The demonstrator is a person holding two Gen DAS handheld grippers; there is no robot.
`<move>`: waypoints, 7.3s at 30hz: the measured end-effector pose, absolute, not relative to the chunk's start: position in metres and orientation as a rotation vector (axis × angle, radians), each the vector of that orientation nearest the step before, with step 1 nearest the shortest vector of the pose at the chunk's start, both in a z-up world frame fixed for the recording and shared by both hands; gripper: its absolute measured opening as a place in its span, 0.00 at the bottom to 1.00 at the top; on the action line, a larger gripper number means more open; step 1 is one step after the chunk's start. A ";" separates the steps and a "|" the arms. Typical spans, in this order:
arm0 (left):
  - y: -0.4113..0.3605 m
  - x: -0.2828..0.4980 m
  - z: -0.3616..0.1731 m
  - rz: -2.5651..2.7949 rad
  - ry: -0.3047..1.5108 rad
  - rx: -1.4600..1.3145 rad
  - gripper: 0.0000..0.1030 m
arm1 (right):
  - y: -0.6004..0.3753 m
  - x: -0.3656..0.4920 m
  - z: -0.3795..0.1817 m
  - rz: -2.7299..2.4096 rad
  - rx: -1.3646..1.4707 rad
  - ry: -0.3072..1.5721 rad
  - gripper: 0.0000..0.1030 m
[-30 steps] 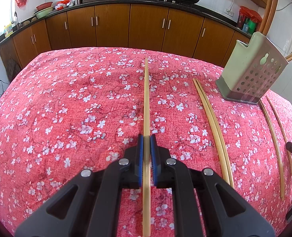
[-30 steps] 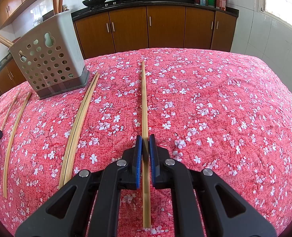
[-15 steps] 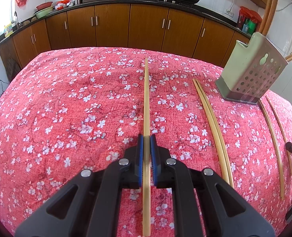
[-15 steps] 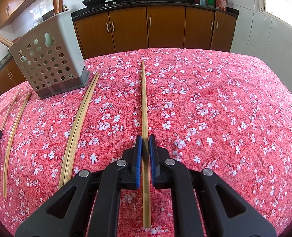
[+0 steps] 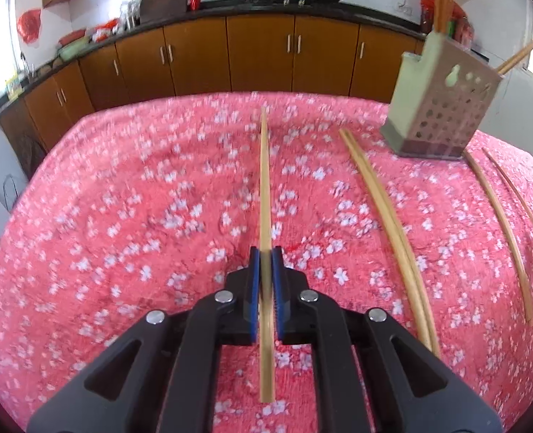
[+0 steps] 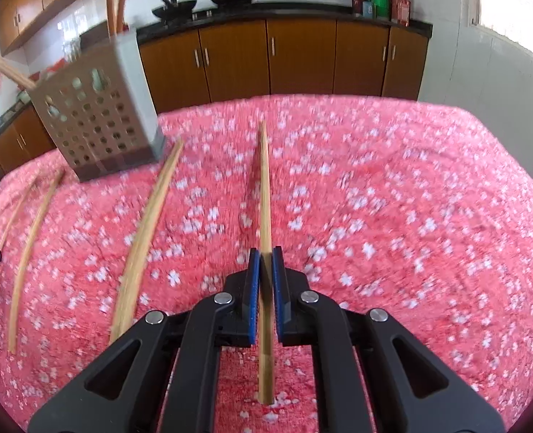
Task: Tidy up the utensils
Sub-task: 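Lift the left tool's chopstick upright over the holder while the right tool does likewise, then open the left tool to drop its chopstick into the holder while the right tool opens too, then close the left tool on a fourth chopstick while the right tool grasps another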
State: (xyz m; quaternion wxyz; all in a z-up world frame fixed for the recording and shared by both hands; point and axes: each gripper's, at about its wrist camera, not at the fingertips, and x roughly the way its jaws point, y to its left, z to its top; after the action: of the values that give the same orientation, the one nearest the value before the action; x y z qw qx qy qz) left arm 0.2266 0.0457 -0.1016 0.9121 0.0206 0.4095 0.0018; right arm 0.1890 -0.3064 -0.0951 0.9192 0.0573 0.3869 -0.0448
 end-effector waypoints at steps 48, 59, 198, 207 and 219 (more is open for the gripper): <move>-0.059 0.247 0.119 -0.271 0.334 -0.047 0.08 | -0.234 0.225 0.110 0.141 0.138 0.202 0.07; -0.047 0.263 0.107 -0.254 0.355 -0.093 0.19 | -0.234 0.227 0.104 0.135 0.154 0.257 0.18; 0.064 0.244 -0.117 0.008 0.890 -0.059 0.12 | -0.304 0.206 -0.113 -0.106 0.138 0.843 0.08; 0.064 0.245 -0.118 0.005 0.890 -0.063 0.12 | -0.304 0.206 -0.112 -0.107 0.137 0.843 0.08; 0.065 0.244 -0.117 0.003 0.890 -0.067 0.12 | -0.304 0.206 -0.112 -0.108 0.138 0.843 0.08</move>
State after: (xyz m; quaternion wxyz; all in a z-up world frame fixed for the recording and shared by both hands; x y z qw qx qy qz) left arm 0.2443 0.0651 -0.1171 0.9020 -0.0325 0.4304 0.0013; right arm 0.2061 -0.3041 -0.1123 0.9088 0.0668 0.4086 -0.0522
